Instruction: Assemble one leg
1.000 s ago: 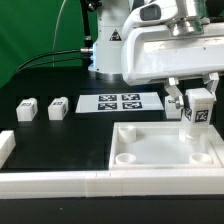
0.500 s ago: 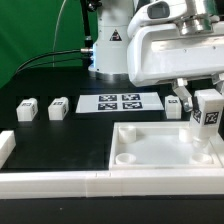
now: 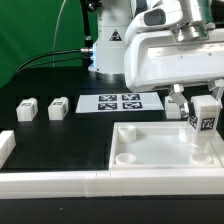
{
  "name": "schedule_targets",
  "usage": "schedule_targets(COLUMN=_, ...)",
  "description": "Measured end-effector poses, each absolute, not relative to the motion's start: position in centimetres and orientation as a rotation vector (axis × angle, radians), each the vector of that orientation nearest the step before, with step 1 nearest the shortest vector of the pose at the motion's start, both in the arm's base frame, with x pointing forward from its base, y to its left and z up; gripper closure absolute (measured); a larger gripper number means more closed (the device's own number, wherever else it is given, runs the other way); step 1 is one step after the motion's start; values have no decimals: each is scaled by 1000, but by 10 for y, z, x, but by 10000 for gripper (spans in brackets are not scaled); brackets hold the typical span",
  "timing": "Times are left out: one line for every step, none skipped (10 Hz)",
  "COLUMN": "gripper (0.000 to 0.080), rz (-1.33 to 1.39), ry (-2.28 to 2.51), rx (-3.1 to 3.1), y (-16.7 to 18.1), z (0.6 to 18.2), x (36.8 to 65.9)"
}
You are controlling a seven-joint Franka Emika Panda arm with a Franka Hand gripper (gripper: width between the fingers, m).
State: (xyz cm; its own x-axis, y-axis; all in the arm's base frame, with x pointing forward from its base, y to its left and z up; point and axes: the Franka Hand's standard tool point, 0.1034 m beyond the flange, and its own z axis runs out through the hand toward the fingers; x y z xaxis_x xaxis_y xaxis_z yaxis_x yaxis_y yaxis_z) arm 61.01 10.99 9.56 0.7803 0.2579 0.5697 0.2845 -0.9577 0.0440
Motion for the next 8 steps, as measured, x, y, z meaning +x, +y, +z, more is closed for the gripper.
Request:
schedule_targets(gripper=506, rz=-962, ry=-454, rx=-2914, y=108, z=92, x=612)
schedule_targets(gripper=506, rz=-945, ry=-460, rx=-2917, y=109, z=91, x=615)
schedule_targets(gripper=506, rz=-942, ry=-461, rx=-2917, y=110, z=91, x=617)
schedule_targets(gripper=506, rz=-942, ry=-461, rx=-2917, y=110, z=91, x=617)
schedule_targets(gripper=506, rz=-939, ry=-462, rx=-2917, y=111, z=91, x=616)
schedule_targets(gripper=506, rz=-939, ry=-464, rx=-2916, y=112, z=90, x=616)
schedule_targets(gripper=506, rz=-936, ry=-463, rx=-2917, y=112, z=89, x=615)
schedule_targets(gripper=506, rz=-925, ry=-463, rx=-2920, y=112, z=84, x=613)
